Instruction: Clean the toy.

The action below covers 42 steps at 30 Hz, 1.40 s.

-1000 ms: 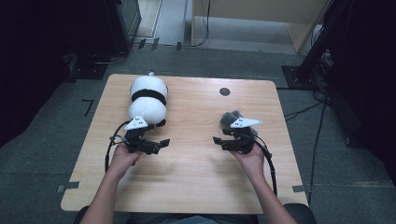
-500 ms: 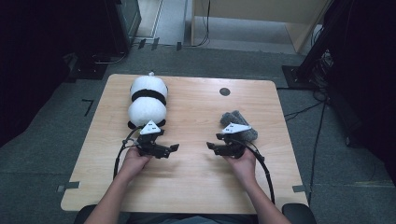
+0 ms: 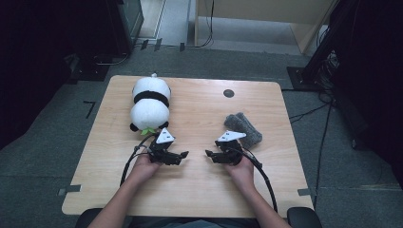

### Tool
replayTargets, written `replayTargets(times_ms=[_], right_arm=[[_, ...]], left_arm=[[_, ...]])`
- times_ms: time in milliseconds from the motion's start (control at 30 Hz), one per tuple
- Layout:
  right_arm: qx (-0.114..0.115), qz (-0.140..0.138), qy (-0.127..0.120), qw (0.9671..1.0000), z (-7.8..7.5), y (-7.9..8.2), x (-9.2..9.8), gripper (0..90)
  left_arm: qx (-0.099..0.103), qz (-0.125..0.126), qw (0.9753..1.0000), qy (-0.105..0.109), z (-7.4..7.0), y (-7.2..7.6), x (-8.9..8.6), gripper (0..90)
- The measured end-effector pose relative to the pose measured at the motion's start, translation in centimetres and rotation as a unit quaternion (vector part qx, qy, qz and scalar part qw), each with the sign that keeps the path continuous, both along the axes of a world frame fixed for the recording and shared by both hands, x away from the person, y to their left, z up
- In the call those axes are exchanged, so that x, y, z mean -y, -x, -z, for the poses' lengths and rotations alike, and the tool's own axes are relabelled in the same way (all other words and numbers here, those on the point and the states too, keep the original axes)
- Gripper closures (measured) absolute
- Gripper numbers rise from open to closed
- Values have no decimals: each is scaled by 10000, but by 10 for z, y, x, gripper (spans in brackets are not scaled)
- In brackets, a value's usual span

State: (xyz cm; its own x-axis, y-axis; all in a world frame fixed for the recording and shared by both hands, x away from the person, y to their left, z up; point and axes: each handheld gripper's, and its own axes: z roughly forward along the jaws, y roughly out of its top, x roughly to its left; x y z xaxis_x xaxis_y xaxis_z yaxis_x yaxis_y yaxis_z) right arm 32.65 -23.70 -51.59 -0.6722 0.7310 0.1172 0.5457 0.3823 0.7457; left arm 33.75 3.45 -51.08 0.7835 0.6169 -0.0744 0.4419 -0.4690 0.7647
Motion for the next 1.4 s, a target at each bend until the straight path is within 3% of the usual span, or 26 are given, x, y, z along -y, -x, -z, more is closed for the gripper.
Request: replayTargets(times_ms=[233, 533, 833, 1400], right_arm=[[161, 7, 9, 9999, 5, 0, -5, 374], [287, 44, 257, 9992, 6, 1, -11, 313], [297, 0, 367, 9989, 6, -3, -16, 247], [292, -41, 376, 9989, 7, -3, -16, 232]], left_arm=[[-35, 97, 9998, -164, 6, 1, 9, 147], [-118, 83, 9992, -381, 7, 2, 16, 140], [-94, 99, 9990, -430, 7, 2, 16, 137], [-103, 101, 9990, -420, 7, 2, 16, 135]])
